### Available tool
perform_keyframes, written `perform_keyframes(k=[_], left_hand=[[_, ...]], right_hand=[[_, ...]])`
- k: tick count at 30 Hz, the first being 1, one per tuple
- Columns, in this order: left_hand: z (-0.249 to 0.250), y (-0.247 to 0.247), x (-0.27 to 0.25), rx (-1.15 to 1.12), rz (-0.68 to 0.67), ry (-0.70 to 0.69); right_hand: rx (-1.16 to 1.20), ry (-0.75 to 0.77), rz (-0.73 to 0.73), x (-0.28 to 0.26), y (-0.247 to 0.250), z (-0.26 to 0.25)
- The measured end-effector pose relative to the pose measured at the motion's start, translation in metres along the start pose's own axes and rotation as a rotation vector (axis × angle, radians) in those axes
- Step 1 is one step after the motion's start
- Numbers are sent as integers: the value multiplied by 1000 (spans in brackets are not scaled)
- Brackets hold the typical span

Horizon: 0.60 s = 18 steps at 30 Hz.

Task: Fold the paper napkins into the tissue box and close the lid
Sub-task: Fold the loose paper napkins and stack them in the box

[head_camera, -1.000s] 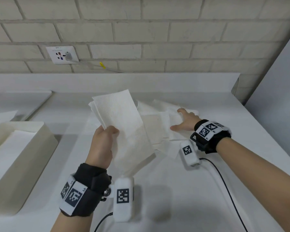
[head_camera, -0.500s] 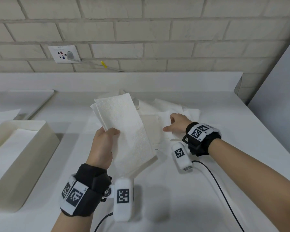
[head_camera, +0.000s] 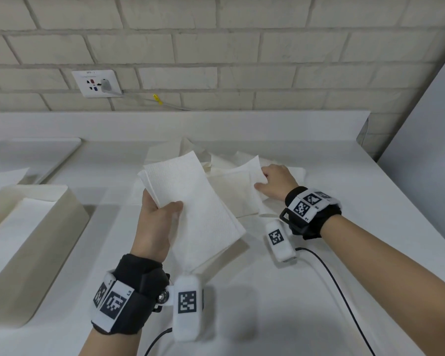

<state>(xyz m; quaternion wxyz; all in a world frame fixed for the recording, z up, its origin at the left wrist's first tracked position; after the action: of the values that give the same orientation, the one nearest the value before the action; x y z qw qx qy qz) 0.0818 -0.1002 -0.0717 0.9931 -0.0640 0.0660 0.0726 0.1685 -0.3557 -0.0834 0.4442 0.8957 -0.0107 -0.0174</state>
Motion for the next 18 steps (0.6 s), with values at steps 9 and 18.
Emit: perform_keyframes(k=[9, 18], left_hand=[[-6, -1, 0, 15, -54, 14], [-11, 4, 3, 52, -43, 6]], right_hand=[[-311, -96, -247, 4, -12, 9], [-261, -91, -234, 10, -6, 13]])
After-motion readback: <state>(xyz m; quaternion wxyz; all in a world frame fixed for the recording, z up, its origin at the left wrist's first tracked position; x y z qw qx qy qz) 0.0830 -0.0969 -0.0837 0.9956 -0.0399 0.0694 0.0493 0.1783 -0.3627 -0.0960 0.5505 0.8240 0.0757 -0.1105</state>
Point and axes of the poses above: each hand's wrist, its own x-axis towards the middle knuckle, its own y-axis out of the back of the hand, z = x × y, the point moved 9 cm from there along x, towards the middle knuckle, and after that the axes turned 9 degrees about x, right-handed, at the moved point
